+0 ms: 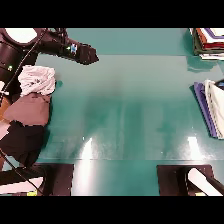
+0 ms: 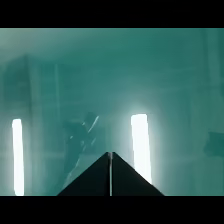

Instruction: Fold the shirts.

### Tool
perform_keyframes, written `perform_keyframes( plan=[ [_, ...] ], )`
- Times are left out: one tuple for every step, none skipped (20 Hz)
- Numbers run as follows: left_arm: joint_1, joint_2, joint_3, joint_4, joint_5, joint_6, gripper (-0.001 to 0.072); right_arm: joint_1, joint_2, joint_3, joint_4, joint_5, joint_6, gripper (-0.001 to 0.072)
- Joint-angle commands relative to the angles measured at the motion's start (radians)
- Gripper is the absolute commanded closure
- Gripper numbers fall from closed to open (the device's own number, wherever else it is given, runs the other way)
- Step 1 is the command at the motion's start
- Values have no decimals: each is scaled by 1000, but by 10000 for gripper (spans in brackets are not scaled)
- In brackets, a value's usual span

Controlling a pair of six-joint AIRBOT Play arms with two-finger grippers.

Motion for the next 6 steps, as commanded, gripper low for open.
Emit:
perform_keyframes(
  plan=[
    [0, 0, 0, 0, 0, 0, 679, 284, 6, 0, -14, -74, -1, 693],
    [0, 0, 0, 0, 0, 0, 679, 336, 6, 0, -36, -89, -1, 694],
    [0, 0, 0, 0, 0, 0, 679, 381, 6, 0, -62, -100, -1, 694],
    [0, 0, 0, 0, 0, 0, 679, 412, 6, 0, -85, -103, -1, 694],
    [0, 0, 0, 0, 0, 0, 679, 436, 6, 0, -103, -102, -1, 694],
    [0, 0, 0, 0, 0, 0, 679, 446, 6, 0, -100, -101, -1, 694]
  ],
)
